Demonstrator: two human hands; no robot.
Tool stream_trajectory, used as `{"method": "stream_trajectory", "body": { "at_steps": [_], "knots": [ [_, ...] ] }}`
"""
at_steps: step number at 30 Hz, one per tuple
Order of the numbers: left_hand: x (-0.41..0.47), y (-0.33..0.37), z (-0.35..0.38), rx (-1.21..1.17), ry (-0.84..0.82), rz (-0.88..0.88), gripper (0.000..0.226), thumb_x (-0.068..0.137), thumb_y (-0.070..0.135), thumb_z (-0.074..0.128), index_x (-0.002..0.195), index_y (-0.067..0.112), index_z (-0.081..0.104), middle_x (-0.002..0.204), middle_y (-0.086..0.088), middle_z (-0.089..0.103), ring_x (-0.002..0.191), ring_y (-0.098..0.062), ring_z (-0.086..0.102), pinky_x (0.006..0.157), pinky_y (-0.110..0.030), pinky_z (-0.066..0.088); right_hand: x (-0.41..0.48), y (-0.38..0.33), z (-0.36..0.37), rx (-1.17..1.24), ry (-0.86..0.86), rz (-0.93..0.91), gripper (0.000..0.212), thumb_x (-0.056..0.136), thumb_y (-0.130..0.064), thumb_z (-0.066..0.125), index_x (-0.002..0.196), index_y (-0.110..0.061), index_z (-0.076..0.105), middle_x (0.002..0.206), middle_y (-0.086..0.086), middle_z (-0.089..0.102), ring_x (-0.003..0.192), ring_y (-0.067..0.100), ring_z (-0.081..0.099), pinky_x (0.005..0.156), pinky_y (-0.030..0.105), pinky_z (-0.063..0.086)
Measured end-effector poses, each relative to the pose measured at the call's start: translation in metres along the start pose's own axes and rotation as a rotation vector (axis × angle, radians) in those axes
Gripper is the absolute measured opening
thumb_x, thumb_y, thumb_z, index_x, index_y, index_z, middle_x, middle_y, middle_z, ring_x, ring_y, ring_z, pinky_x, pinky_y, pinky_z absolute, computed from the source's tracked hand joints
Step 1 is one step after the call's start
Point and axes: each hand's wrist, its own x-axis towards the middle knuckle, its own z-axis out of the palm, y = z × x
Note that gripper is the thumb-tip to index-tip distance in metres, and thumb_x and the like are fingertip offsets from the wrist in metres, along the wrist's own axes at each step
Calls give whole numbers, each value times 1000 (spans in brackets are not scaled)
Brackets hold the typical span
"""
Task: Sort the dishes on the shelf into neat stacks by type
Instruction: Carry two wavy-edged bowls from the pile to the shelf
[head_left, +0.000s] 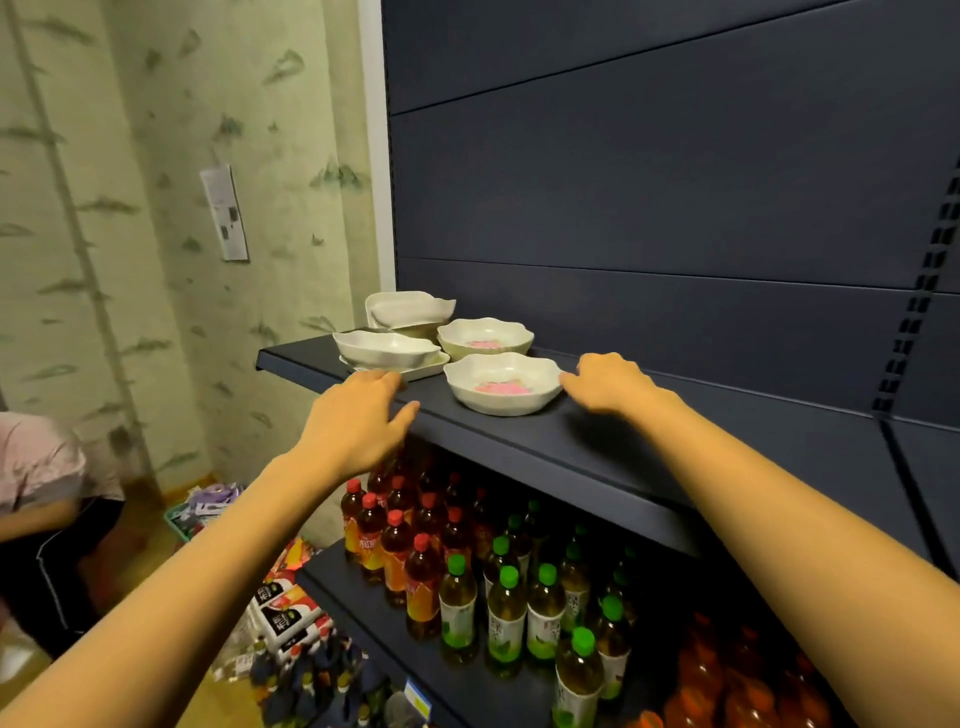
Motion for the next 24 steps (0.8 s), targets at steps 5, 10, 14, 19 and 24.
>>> {"method": "stream_trajectory", "body": {
  "at_steps": [5,10,14,19,24],
  "knots": [
    [52,-23,7,8,28,26,41,95,38,42,125,13,55,130,-6,58,120,-25,53,95,-42,48,55,-7,10,150,-108,111,33,94,-26,36,69,-9,49,62,6,60,56,19,57,62,28,48],
    [91,-56,17,-92,138,-31,37,94,35,44,119,12,59,125,-9,62,110,-28,58,90,-42,51,83,-7,20,198,-203,139,33,86,-1,36,58,-5,54,47,4,60,45,16,48,41,21,35],
    [120,-85,18,-134,218,-126,35,93,34,46,114,10,62,117,-11,66,103,-29,61,83,-40,50,89,4,3,215,-105,149,37,82,4,40,47,-3,51,31,3,45,37,17,39,37,18,28],
    [152,-114,30,-80,102,-318,48,94,44,42,115,4,58,115,-20,65,103,-39,60,87,-44,48,89,14,-14,306,45,231,36,79,5,45,45,-3,50,27,1,42,41,18,36,43,21,29],
    [183,-141,54,-258,-167,-392,66,89,58,38,113,-1,58,111,-24,64,102,-41,61,94,-46,50,86,3,-7,339,191,336,34,77,3,51,44,-5,51,22,-3,41,42,19,38,44,23,30]
  ]
}}
